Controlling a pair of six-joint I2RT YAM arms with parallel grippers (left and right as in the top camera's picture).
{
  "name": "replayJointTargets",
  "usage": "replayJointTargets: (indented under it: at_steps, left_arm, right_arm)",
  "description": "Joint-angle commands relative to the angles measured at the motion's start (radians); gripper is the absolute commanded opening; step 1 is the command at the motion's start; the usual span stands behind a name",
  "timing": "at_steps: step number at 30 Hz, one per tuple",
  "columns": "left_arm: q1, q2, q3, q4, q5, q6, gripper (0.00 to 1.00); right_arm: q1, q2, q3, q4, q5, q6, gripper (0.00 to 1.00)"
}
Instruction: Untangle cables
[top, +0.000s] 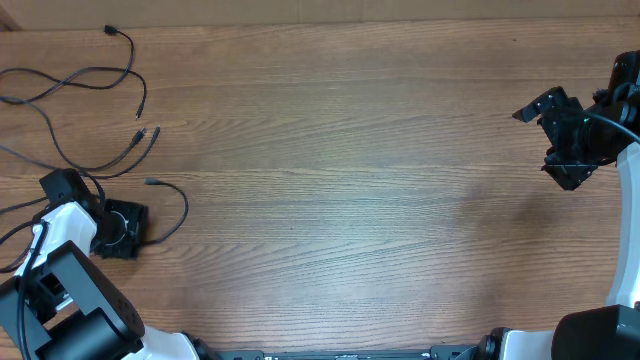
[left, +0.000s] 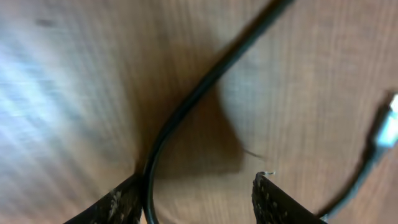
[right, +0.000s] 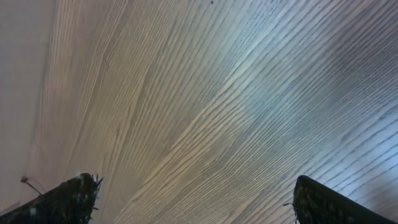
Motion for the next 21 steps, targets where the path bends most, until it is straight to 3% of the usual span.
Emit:
replayJointTargets:
  at_steps: [1,5,11,19,21]
  left_arm:
    - [-0.002,0.051,-0.027,0.021,0.114,0.001,0.56]
    - [-0.002,0.051,-0.027,0.016,0.090,0.025,0.64]
    - [-0.001,0.049,-0.027,-0.009,0.007,0.073,0.86]
    - [-0.002,0.039,-0.020,0.000,-0.040,0.126,0.80]
    - [-0.002,0.039,-0.019,-0.007,-0.084,0.128,0.70]
  right_arm:
    - [-0.002,-0.010,0.015,0.003,0.010,0.000,1.00]
    - [-0.002,-0.010,0.015,0.003,0.010,0.000,1.00]
    - [-0.002,-0.010,0.015,0.003,0.011,0.000,1.00]
    - [-0.002,-0.010,0.015,0.003,0.011,0.000,1.00]
    - [-0.002,-0.010,0.015,0.003,0.011,0.000,1.00]
